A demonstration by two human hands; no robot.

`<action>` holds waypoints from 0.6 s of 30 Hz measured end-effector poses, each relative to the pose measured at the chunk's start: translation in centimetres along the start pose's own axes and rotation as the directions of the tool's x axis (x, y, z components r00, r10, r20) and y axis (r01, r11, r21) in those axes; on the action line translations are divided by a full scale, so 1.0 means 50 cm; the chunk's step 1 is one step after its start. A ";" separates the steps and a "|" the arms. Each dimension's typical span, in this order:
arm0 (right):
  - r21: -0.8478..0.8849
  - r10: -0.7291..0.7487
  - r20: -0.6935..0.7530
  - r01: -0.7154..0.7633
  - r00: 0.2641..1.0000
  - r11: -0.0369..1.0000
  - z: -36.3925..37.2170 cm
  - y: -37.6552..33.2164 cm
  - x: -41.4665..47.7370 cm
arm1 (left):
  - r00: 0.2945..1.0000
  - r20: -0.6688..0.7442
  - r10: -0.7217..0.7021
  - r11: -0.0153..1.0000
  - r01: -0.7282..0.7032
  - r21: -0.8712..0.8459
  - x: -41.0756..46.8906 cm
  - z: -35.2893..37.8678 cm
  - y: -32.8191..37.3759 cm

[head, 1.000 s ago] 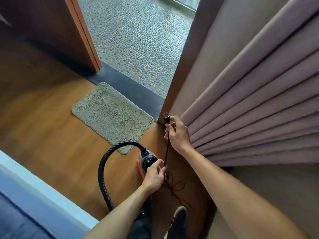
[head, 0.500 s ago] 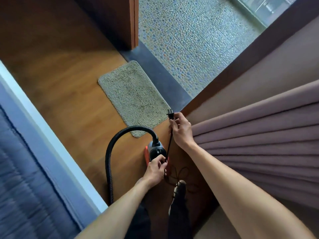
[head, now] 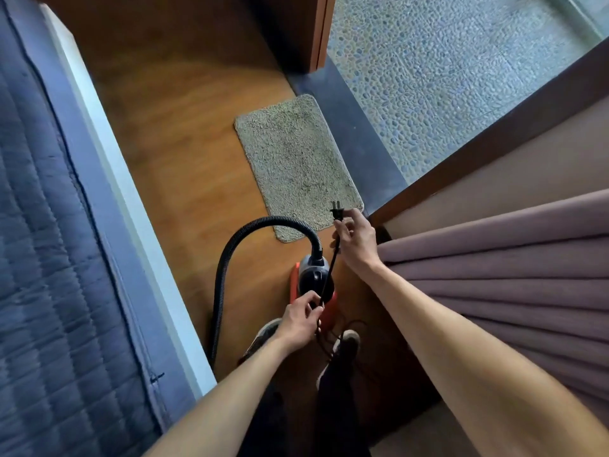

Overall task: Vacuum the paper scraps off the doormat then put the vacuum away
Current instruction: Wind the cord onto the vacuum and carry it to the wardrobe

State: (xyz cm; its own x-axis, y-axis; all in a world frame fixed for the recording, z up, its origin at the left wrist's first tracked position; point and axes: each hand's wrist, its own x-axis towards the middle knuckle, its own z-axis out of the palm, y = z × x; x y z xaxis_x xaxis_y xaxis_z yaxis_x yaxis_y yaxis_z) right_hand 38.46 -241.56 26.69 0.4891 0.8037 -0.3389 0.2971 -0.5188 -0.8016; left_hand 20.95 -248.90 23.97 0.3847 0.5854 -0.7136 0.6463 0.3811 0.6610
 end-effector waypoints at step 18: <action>-0.098 0.165 -0.030 -0.167 0.986 0.981 0.176 0.373 0.037 | 0.966 0.175 -0.192 0.974 0.210 -0.089 0.182 0.158 -0.274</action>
State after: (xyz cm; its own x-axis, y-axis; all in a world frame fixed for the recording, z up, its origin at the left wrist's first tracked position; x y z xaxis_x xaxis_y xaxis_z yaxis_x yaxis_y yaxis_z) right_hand 37.68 -247.17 6.76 0.5562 0.6977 -0.4515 0.2900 -0.6721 -0.6813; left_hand 20.80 -254.47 6.59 0.3625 0.3670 -0.8567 0.6512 0.5579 0.5145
